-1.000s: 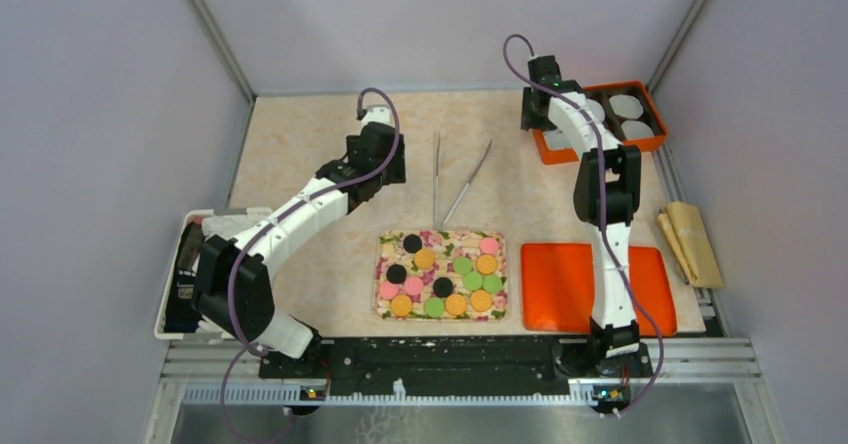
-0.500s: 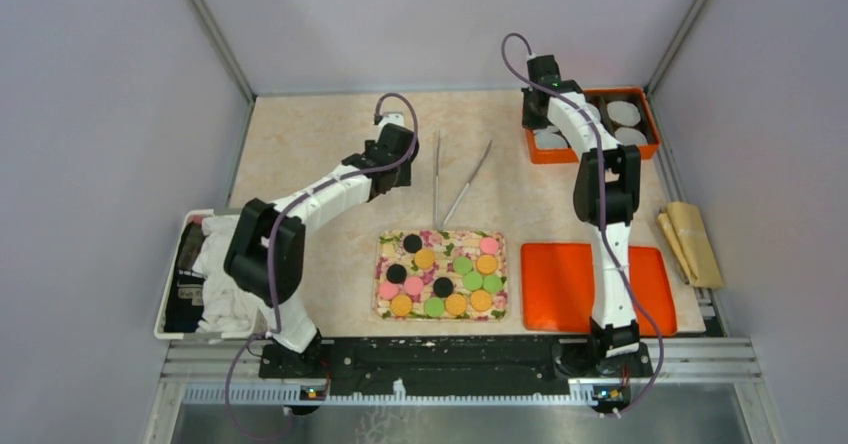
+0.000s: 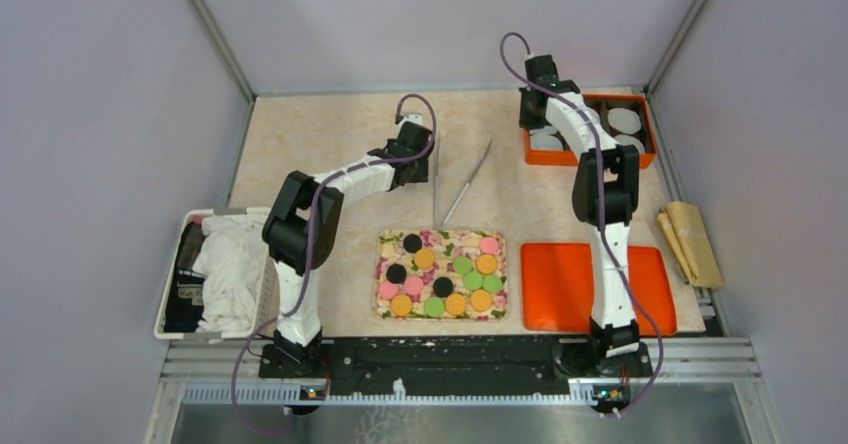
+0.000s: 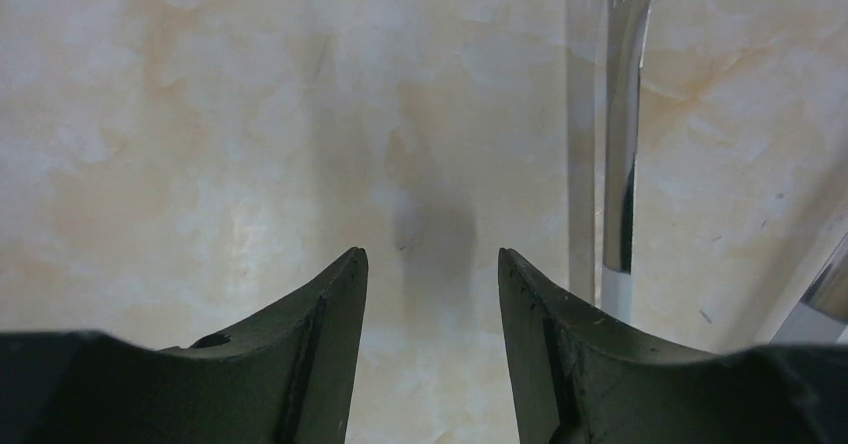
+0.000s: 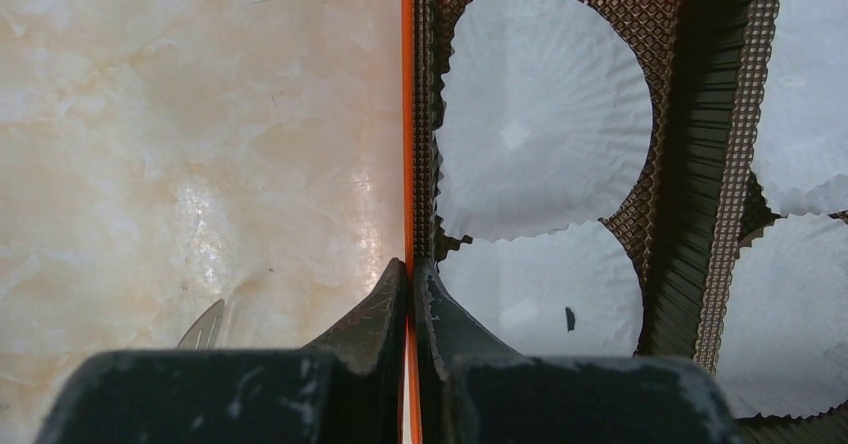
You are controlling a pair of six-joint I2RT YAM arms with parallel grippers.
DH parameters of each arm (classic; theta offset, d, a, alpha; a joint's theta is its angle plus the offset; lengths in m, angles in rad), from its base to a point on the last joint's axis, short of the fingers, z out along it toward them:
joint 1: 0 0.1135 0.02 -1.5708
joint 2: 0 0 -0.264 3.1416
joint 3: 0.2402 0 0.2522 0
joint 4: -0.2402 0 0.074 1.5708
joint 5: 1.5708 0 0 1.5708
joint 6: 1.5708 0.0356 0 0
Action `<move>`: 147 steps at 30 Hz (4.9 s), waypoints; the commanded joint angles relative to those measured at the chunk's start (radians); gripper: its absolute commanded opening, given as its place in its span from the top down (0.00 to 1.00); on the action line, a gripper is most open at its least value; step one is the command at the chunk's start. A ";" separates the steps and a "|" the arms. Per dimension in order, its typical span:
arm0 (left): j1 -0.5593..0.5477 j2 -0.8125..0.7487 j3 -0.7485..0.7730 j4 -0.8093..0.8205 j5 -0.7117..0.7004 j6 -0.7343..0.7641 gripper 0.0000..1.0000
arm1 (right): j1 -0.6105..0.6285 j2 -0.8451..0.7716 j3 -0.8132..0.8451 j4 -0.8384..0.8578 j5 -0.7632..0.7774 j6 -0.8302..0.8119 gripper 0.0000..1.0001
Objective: Pack the cookies
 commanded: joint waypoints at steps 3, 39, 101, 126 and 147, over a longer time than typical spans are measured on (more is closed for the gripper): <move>0.002 0.101 0.098 0.148 0.165 0.014 0.43 | 0.010 -0.112 0.060 0.074 0.041 0.027 1.00; -0.236 0.163 0.086 0.366 0.732 -0.032 0.44 | 0.026 -0.147 0.176 0.194 -0.033 0.009 1.00; -0.239 -1.060 -0.399 0.133 0.080 0.009 0.34 | 0.601 0.051 0.132 0.198 -0.223 0.152 0.27; -0.239 -0.928 -0.388 0.155 -0.021 0.015 0.28 | 0.340 -0.181 -0.104 0.112 0.230 0.017 1.00; -0.239 -0.862 -0.406 0.152 -0.024 0.002 0.28 | 0.258 -0.156 -0.355 0.177 0.132 0.076 1.00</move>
